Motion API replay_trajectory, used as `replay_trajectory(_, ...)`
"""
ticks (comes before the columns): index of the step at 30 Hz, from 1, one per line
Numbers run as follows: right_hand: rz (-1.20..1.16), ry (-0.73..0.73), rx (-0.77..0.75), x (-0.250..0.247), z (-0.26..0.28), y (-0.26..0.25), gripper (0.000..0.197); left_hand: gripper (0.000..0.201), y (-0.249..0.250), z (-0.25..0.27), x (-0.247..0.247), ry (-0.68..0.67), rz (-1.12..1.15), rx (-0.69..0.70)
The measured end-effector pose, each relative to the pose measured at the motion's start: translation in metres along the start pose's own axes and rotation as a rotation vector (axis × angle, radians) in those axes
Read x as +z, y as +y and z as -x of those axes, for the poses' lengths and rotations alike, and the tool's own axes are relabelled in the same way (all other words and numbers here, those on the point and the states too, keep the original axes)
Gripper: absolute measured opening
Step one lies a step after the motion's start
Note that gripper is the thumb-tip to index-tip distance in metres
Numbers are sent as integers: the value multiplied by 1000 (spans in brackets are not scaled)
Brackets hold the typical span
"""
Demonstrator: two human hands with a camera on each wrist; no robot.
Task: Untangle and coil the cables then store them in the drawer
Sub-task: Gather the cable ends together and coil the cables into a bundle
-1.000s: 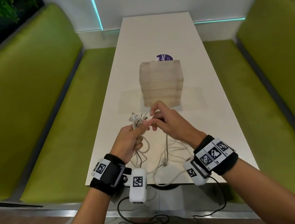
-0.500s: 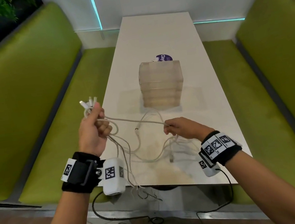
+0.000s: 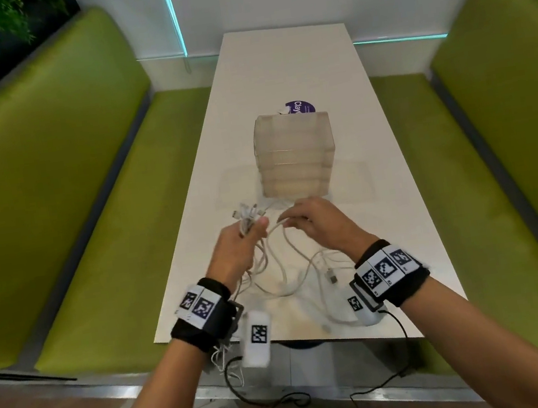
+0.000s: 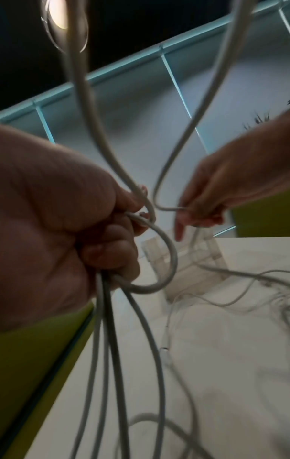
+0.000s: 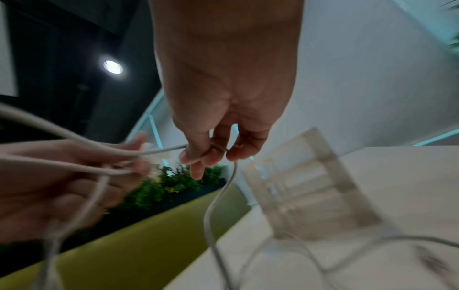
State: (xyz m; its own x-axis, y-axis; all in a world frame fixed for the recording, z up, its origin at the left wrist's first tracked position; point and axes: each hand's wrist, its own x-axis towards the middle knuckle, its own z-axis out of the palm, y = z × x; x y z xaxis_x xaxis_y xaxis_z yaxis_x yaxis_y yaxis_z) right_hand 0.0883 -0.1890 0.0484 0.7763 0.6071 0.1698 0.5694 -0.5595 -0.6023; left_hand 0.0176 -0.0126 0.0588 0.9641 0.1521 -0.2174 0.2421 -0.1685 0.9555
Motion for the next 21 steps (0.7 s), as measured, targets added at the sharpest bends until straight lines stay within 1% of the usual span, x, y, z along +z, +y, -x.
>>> replay_trajectory(2,84,17,-77,-2,-4,-12,17,37,2,0,11,-68,31,-22)
replay_trajectory(3,124,17,-85,-4,-5,-17,19,38,4,0,13,-86,54,-26)
replay_trajectory(6,205,-7,-33,-8,-4,-21,22,36,10,1,11,-84,95,10)
replay_trajectory(8,233,-62,47,-10,-3,-17,23,35,15,2,4,-82,132,36)
replay_trajectory(10,193,-117,132,-11,-2,-8,23,34,21,5,-5,-77,178,56)
replay_trajectory(13,48,-139,234,-11,3,6,21,33,29,12,-24,-46,231,76)
replay_trajectory(15,29,-191,280,-8,7,17,21,32,34,18,-38,-9,290,83)
replay_trajectory(18,20,-276,308,-4,17,27,20,27,42,27,-59,63,383,92)
replay_trajectory(21,-39,-356,300,-1,24,23,18,26,46,32,-73,123,408,120)
